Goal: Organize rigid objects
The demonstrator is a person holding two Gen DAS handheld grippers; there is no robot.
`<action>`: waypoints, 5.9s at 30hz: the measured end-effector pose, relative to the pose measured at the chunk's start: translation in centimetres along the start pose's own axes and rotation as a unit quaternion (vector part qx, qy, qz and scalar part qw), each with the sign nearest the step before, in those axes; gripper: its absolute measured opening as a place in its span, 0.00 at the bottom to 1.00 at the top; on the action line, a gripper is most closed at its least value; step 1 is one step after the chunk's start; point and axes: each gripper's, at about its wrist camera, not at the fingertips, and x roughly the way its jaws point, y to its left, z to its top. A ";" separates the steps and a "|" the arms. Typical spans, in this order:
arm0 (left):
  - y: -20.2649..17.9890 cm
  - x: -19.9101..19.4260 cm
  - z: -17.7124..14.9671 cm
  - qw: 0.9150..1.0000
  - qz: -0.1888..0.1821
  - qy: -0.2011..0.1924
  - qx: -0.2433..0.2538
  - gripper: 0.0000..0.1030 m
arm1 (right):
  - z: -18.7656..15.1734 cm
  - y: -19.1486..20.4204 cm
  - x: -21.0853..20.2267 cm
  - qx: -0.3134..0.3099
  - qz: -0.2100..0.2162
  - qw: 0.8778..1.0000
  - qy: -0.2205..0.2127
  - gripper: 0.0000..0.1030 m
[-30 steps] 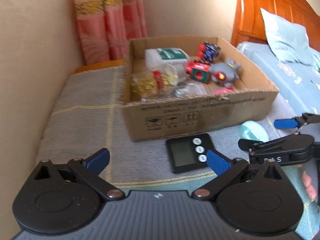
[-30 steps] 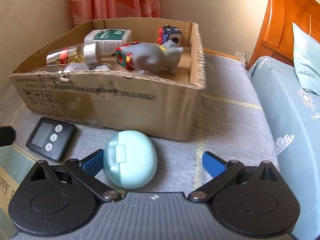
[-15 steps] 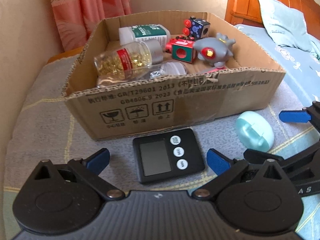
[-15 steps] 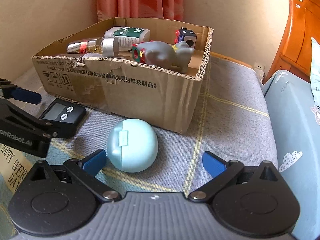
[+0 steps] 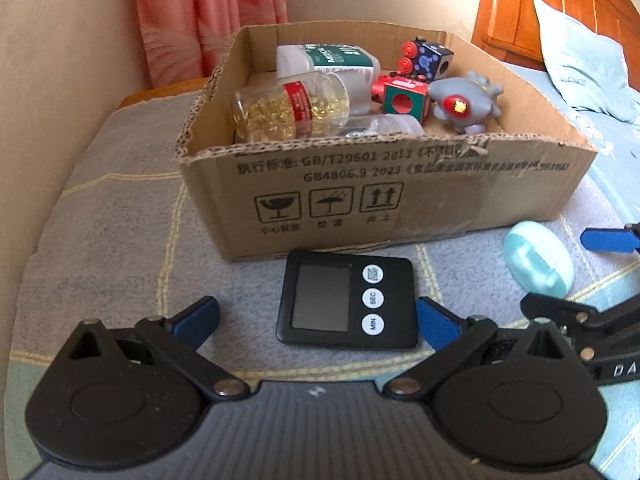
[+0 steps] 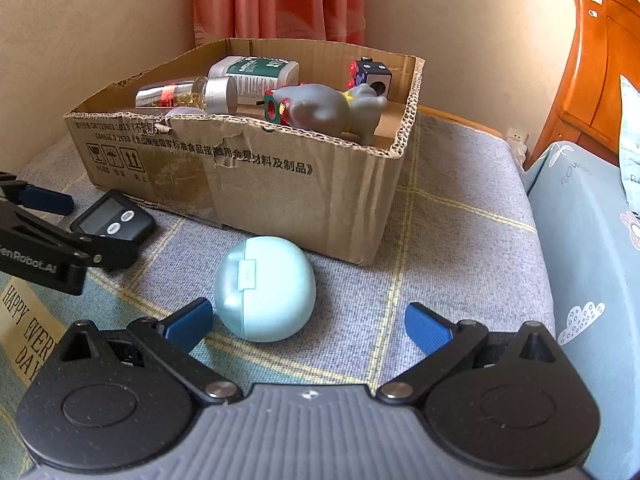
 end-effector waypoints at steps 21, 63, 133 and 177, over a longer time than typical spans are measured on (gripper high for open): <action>-1.2 -0.8 0.7 0.998 -0.038 -0.001 0.043 0.67 | 1.0 1.8 0.7 -0.076 0.068 0.995 -0.008 0.96; -1.6 -2.1 -0.1 0.996 -0.048 0.026 0.077 0.67 | 1.1 2.0 -2.1 -0.086 0.072 0.994 0.014 0.56; -6.5 -1.8 19.4 0.978 -0.083 -0.134 0.135 0.99 | 9.9 -2.3 -5.2 -0.044 0.042 0.997 -0.047 1.00; -2.0 -12.8 1.7 0.994 0.074 -0.084 -0.004 0.99 | 4.9 1.9 -12.2 0.116 -0.095 0.989 -0.011 1.00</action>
